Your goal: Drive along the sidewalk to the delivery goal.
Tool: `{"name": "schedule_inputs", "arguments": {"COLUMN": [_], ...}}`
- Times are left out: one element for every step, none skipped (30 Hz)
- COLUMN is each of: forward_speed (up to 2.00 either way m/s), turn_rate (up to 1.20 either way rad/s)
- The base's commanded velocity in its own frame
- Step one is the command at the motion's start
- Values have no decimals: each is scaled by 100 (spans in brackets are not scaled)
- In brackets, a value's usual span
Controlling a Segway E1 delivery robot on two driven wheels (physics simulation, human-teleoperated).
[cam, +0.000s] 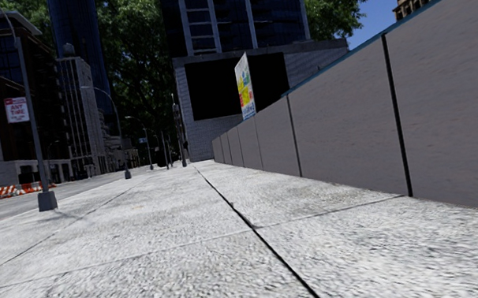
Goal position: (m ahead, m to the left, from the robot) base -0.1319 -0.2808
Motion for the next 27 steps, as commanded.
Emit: {"name": "schedule_inputs", "arguments": {"forward_speed": [0, 0, 0, 0, 0, 0, 0, 0, 0, 0, 0, 0, 0, 0, 0, 0, 0, 0, 0, 0, 0, 0, 0, 0, 0, 0, 0], "turn_rate": [0, 0, 0, 0, 0, 0, 0, 0, 0, 0, 0, 0, 0, 0, 0, 0, 0, 0, 0, 0, 0, 0, 0, 0, 0, 0, 0]}}
